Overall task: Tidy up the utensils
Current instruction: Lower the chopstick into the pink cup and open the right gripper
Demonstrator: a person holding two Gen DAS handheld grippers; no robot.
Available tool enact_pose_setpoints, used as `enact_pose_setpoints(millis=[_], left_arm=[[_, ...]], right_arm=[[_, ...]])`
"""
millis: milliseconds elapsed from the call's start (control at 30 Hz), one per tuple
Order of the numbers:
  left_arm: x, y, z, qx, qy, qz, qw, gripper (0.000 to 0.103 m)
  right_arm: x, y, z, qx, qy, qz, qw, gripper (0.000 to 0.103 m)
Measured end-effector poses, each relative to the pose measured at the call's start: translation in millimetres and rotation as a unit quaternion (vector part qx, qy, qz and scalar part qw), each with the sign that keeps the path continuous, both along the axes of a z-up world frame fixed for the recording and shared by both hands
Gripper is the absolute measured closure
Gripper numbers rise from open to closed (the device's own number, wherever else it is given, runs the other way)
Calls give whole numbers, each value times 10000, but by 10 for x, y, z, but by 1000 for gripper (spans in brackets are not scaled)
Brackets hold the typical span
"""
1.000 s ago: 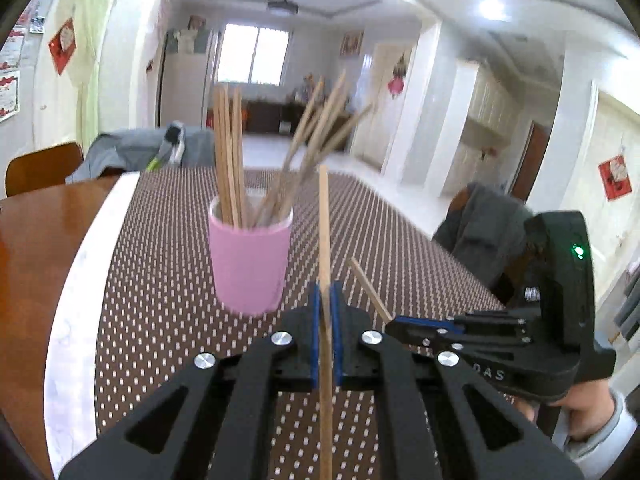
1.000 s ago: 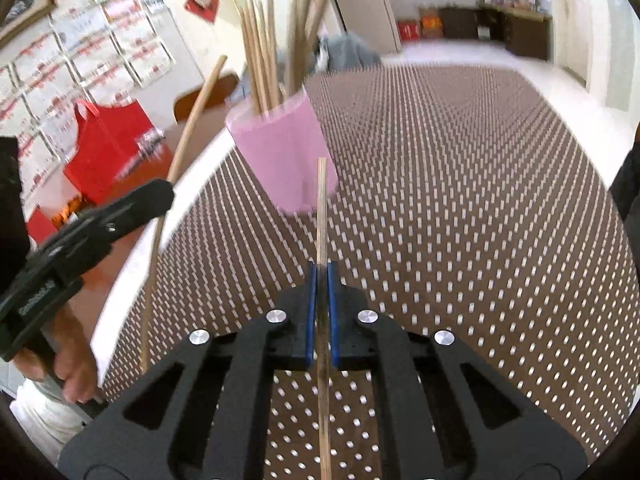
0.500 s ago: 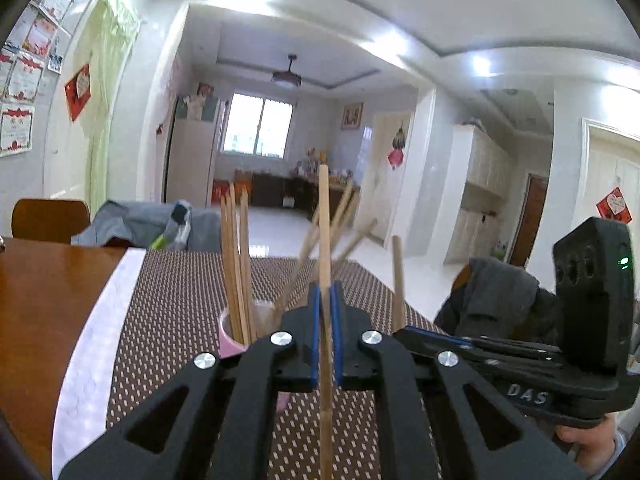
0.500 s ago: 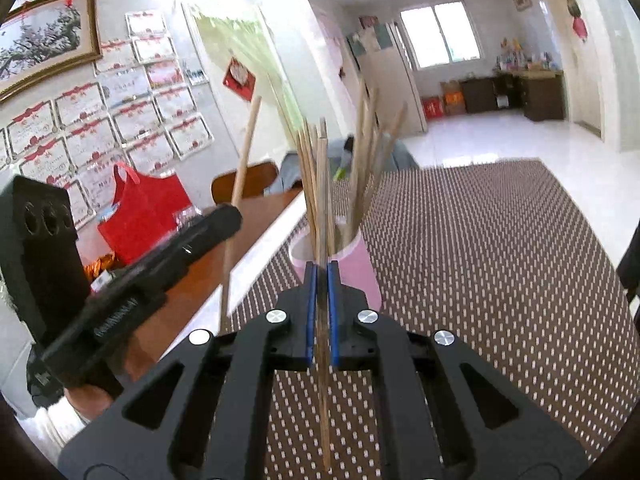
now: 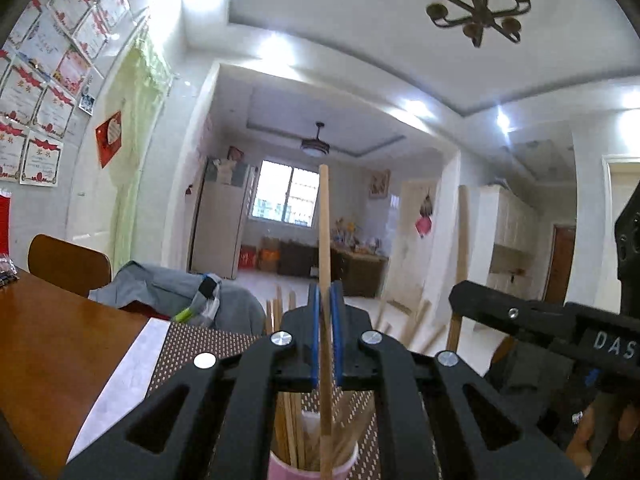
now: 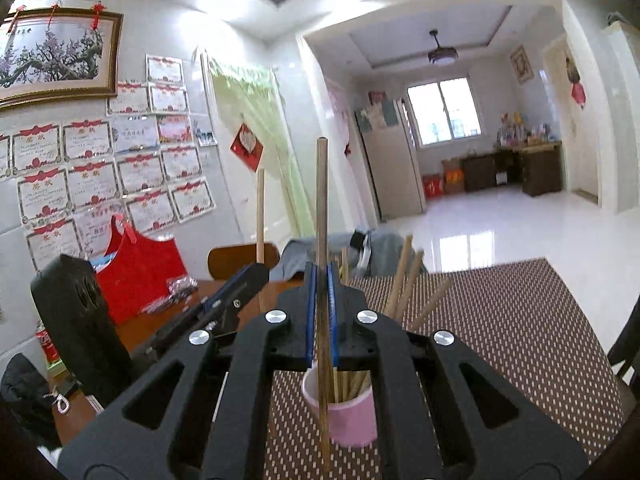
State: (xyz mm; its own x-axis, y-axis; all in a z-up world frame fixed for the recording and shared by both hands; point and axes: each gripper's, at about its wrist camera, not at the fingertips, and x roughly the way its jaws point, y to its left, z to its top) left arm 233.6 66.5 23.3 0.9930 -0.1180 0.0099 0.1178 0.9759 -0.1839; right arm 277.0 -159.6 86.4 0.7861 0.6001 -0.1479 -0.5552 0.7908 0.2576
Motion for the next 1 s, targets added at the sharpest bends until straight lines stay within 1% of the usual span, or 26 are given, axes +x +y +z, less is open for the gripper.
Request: enact_pose_setpoints(millis=[200,300,433,533,667,800,833,867,933,1000], left_arm=[[247,119,22,-358,-290,19,9989,97],[342,153,0,-424,-339,37,9985,97],[452,161,-71,-388,-287,70,9988,97],[517,155,-158,-364,-169,73,9992,97],[534,146,-257,-238,-44,49,9997,97],[518,189,-284,-262,71,22,9996,97],[509,189,-282,-253,101,15,9996,95],[504,193,-273,-232,148,-1,9996,86],[474,199,-254,-203,223,23,9995,71],[440,200,-239,-161,261,104,9995,69]], right_arm=[[179,106,103,248,-255,-150,9993,97],[233,105,91,326,-351,-187,9987,97],[269,122,66,408,-487,-270,9976,97],[324,162,37,389,-508,-323,9974,97],[404,210,-66,325,-388,-356,9981,97],[429,257,-161,244,-251,-332,9988,97],[426,268,-168,230,-228,-323,9990,97],[420,280,-178,204,-209,-316,9991,97],[396,302,-191,138,-196,-316,9992,97],[380,314,-199,97,-173,-318,9993,97]])
